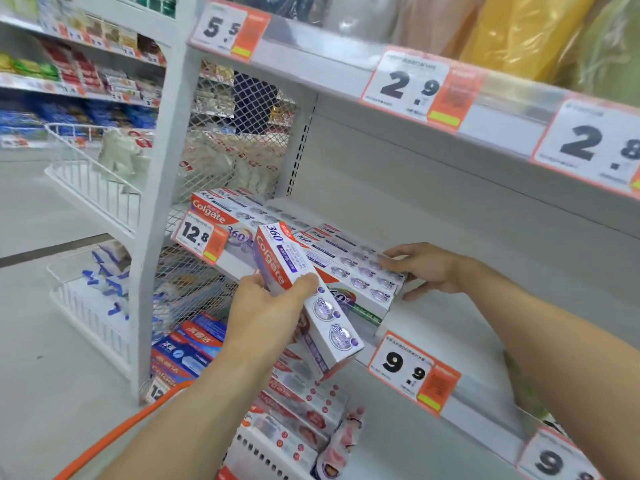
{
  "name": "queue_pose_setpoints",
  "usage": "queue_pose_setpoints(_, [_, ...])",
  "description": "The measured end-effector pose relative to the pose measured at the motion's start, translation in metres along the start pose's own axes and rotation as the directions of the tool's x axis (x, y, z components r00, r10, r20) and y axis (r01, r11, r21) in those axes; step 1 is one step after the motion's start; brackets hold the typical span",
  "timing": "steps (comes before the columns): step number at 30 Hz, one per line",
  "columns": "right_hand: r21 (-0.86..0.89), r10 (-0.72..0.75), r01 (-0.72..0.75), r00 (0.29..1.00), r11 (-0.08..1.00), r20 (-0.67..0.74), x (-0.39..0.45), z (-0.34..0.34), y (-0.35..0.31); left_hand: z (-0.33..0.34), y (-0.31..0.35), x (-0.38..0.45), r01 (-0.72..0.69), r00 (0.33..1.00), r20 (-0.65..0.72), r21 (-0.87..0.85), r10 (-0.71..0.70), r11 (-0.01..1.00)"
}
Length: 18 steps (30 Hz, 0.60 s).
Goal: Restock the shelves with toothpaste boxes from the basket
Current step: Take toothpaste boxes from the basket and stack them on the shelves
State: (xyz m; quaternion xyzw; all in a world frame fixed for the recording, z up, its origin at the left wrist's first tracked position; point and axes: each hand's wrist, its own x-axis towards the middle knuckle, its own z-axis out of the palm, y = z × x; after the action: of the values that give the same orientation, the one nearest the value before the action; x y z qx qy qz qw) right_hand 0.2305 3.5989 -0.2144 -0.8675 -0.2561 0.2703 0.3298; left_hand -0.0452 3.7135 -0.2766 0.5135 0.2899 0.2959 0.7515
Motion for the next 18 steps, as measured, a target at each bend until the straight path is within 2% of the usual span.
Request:
queue_pose_setpoints(4, [0.071,0.016,-0.015,1.0,0.997,-0.018,-0.005,0.004,-0.003,0.002,-0.003,-0.003,0.007,1.0,0.024,-0.016,-0.007,1.0])
queue_pose_setpoints(18, [0.118,-0.028,0.034,0.998,0.992,-0.051,-0.01,0.012,-0.003,0.009,-0.006,-0.002,0.01,1.0,0.013,-0.042,-0.01,0.999])
